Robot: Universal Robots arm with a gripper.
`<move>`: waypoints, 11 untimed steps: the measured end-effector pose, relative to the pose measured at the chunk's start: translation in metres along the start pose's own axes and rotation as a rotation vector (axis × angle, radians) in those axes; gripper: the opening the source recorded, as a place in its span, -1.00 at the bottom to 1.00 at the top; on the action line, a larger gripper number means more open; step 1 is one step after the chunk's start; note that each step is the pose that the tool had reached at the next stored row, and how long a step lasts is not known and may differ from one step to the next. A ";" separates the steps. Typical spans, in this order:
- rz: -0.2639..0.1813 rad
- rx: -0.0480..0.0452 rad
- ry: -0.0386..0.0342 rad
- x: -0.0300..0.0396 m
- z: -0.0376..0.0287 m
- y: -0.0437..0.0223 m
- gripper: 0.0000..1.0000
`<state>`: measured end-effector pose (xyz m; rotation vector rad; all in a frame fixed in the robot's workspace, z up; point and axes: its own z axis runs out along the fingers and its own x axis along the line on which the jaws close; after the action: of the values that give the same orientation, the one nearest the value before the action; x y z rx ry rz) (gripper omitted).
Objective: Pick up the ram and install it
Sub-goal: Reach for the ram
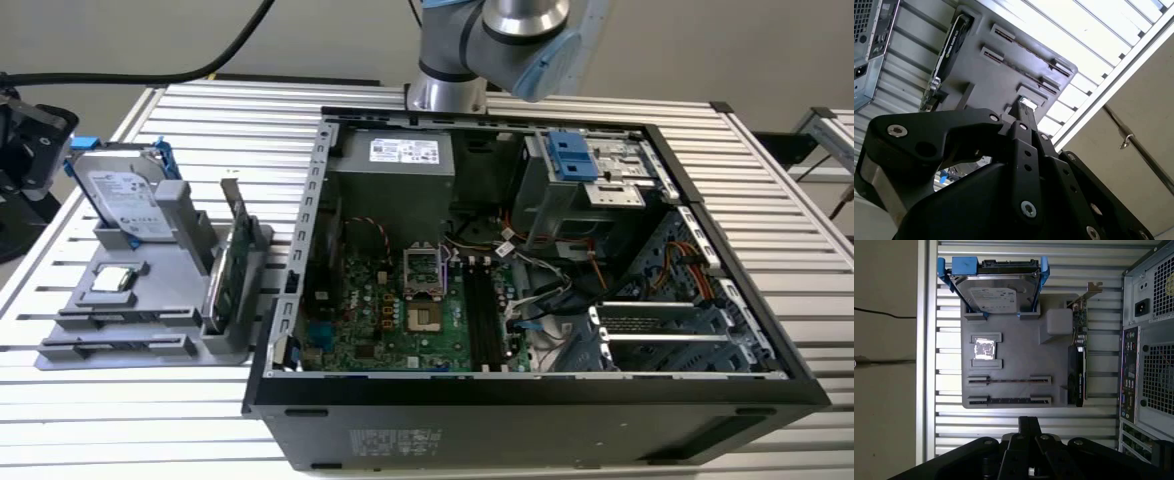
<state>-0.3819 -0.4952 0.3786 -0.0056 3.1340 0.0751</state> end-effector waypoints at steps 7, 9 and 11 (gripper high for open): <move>0.000 0.0000 0.0001 0.0001 0.0000 0.0000 1.00; 0.000 0.0000 0.0000 0.0001 0.0000 0.0000 1.00; 0.000 0.0000 0.0000 0.0003 0.0000 0.0000 1.00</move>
<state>-0.3822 -0.4952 0.3786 -0.0055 3.1340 0.0752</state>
